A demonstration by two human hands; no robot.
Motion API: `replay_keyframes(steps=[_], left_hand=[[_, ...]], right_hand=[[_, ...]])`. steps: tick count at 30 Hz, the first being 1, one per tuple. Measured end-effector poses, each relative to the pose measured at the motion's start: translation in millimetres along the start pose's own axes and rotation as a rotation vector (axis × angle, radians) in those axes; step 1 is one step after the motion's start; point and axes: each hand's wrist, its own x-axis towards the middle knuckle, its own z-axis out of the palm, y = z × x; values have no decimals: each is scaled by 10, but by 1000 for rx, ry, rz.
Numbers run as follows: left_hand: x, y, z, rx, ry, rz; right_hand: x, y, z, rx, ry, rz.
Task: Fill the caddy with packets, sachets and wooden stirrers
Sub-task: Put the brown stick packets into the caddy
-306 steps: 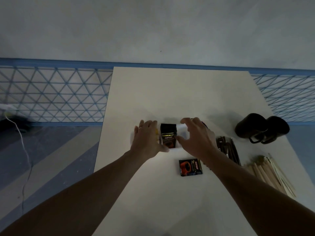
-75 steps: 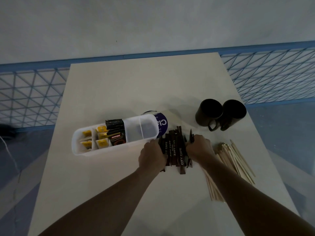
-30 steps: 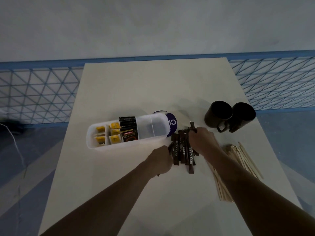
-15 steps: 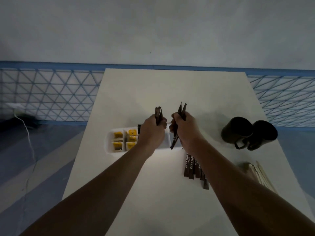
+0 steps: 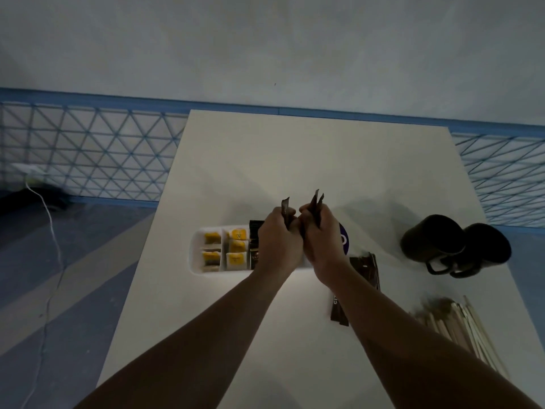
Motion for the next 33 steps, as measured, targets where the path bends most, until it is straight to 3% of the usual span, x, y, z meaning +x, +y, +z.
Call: replay_keyframes(steps=[22,29,33], left_hand=[[68,101,-373,-41,105,115],[165,46,-539,154,91,141],[234,16,-609,271,-12,121]], right_hand=[[-77,36,84,-285,-29,-181],[-57,-37,-20,-273,0,-244],[-21,-70,-163,-405,59,-301]])
